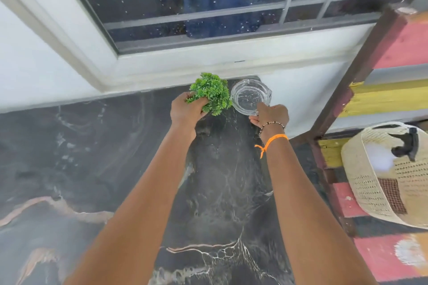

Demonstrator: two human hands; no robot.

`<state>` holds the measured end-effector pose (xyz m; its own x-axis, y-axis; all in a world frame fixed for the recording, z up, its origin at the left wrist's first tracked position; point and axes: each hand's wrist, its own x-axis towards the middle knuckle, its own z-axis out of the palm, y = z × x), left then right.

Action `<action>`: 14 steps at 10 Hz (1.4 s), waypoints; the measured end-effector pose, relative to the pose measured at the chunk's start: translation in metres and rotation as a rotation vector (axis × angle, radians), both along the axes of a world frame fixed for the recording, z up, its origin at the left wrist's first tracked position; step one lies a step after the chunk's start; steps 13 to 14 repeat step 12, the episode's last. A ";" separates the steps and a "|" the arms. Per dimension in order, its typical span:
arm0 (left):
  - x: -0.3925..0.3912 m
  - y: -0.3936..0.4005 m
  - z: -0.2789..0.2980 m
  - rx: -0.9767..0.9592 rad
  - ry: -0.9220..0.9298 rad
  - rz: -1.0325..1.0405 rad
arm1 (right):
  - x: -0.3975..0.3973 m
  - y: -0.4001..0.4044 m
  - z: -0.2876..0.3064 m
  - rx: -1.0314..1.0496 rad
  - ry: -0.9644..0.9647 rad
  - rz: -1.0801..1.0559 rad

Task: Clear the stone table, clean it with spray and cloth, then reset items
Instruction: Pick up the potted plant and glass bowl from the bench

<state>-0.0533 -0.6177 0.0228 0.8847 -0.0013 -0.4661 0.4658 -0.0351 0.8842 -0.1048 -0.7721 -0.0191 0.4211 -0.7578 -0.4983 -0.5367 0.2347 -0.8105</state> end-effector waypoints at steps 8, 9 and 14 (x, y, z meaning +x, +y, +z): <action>0.029 -0.022 -0.010 0.002 -0.027 -0.126 | 0.028 -0.004 -0.004 0.102 -0.053 0.015; 0.029 -0.024 -0.008 -0.024 0.014 -0.185 | 0.026 -0.004 -0.002 0.157 -0.066 0.032; 0.019 -0.011 -0.014 -0.035 -0.003 -0.191 | 0.004 0.018 0.008 0.273 -0.185 0.062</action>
